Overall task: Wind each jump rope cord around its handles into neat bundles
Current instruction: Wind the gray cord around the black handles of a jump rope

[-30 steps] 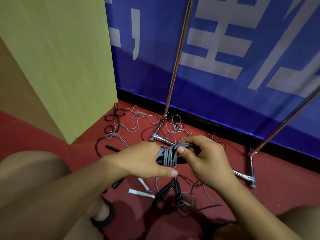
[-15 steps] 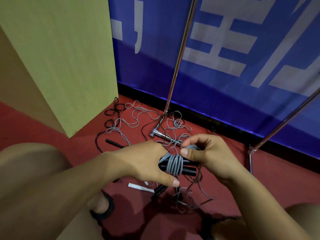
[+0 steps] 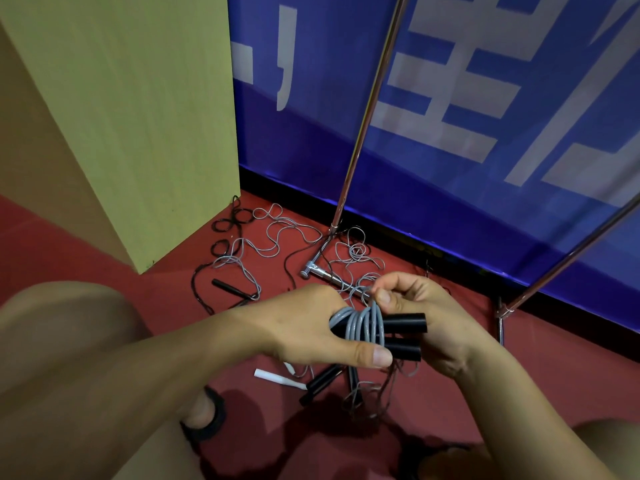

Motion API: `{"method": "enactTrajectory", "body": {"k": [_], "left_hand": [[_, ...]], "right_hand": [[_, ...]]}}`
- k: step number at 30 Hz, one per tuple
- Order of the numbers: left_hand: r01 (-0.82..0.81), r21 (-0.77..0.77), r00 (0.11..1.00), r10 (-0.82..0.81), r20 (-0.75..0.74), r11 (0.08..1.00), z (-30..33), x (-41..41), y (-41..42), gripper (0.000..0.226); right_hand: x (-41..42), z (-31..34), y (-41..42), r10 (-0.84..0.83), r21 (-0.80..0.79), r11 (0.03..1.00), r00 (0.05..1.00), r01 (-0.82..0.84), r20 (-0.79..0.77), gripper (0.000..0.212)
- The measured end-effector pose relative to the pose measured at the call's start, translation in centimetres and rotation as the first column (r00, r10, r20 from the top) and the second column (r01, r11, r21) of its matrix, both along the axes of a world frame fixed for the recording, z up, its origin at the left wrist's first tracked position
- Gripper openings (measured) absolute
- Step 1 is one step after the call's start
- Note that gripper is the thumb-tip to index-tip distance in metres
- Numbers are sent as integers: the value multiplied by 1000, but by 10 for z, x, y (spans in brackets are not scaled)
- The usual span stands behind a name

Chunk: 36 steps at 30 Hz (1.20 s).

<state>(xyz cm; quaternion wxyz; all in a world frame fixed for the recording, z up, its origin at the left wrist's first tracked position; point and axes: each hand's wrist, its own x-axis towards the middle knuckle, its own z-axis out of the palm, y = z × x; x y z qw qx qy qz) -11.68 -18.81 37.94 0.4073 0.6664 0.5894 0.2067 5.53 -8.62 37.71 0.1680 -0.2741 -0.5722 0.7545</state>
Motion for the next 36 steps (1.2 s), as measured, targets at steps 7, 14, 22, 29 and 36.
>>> {"method": "enactTrajectory", "body": {"k": [7, 14, 22, 29, 36], "left_hand": [[-64, 34, 997, 63, 47, 997, 2, 1, 0, 53], [-192, 137, 963, 160, 217, 972, -1, -4, 6, 48], [-555, 91, 763, 462, 452, 827, -4, -13, 18, 49], [-611, 113, 766, 549, 334, 784, -13, -22, 24, 59], [-648, 239, 758, 641, 117, 723, -18, -29, 27, 57]], "right_hand": [[-3, 1, -5, -39, 81, 996, 999, 39, 10, 41], [-5, -2, -3, -101, 165, 981, 994, 107, -45, 35], [-7, -12, -2, -220, 233, 952, 974, 201, 59, 6], [-6, -14, -4, -270, 358, 909, 956, 214, 114, 1], [-2, -18, -3, -324, 434, 872, 930, 224, 171, 7]]}}
